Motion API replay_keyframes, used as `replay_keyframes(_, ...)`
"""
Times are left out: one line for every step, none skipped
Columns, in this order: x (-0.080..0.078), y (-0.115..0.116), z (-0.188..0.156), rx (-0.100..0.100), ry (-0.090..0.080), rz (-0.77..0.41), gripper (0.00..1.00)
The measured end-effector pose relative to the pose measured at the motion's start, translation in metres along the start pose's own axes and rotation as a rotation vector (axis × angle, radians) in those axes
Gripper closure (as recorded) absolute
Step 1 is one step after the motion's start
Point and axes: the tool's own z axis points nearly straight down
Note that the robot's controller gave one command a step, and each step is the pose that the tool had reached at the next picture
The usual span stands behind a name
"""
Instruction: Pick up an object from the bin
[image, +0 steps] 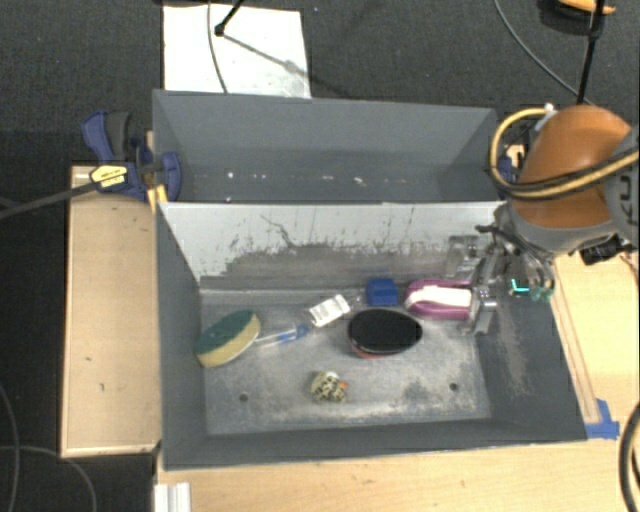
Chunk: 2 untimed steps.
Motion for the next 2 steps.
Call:
replay_keyframes(0.03,0.137,0.028,-0.004,-0.003,-0.082,0.0)
replay_keyframes(0.027,0.07,0.042,0.002,-0.004,-0.01,0.0)
